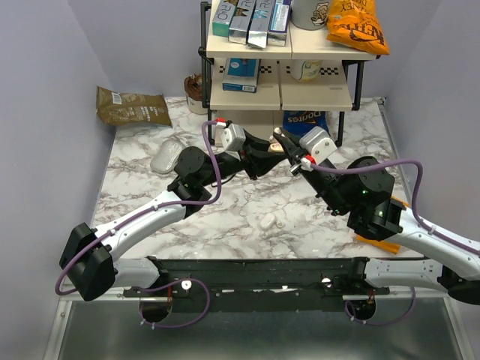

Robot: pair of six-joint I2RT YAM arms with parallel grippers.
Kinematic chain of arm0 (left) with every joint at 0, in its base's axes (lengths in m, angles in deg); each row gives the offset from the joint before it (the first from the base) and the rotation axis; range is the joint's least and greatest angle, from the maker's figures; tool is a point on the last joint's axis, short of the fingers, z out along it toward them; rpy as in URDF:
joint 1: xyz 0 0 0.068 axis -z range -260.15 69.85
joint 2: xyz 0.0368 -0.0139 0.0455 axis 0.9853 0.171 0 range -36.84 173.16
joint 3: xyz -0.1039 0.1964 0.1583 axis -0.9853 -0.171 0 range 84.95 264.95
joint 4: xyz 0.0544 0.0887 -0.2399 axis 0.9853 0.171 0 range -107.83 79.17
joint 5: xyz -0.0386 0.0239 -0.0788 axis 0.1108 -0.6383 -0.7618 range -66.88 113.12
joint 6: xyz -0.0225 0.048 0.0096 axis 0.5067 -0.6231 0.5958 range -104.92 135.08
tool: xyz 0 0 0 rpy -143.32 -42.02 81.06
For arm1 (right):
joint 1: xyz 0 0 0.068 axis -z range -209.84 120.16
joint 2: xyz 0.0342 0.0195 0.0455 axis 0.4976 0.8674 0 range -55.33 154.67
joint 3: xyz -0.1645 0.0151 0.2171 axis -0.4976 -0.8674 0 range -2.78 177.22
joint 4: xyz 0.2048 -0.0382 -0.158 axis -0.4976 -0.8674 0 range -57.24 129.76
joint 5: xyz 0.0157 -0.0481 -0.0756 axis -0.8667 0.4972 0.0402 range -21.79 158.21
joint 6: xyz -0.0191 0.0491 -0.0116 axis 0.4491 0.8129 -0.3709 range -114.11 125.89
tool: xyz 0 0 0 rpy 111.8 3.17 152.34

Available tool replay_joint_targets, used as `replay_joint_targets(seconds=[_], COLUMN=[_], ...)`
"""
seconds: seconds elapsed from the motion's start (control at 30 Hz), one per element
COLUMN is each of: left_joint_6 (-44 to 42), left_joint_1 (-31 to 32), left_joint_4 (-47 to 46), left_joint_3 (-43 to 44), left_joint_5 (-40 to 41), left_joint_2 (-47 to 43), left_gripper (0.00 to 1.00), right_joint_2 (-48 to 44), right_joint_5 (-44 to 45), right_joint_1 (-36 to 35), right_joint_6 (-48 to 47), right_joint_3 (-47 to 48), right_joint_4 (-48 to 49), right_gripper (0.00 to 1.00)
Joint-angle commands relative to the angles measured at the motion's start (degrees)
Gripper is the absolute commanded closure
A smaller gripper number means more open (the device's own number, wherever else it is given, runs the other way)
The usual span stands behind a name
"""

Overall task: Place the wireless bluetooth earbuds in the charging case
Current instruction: Insert the left earbud into the left side groove of the charging case.

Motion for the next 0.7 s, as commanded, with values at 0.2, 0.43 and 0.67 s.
replay_joint_targets(seconds=[0.2,0.43,0.67], left_joint_6=[-0.11,0.06,-0.20], left_joint_1=[-0.58,-1.37,-1.55], left_joint_4=[2.25,3.39,4.27], left_joint_3=[0.98,1.33,1.94], left_joint_5=[-6.81,-7.43,-7.52], left_joint_2=[-0.59,-0.77,-0.51], left_gripper=[1.00,1.00,1.00], right_joint_2=[-1.79,-4.08,-4.96], right_joint_5=[5.65,5.74,6.00], right_joint_1=[-3.17,-4.66,-4.93], right_joint_6=[-12.95,-14.28,-14.19], right_joint_3=[-3.51,-7.99,-9.23], right_joint_4=[7.29,6.68,5.27], right_gripper=[0.99,0.99,0.99])
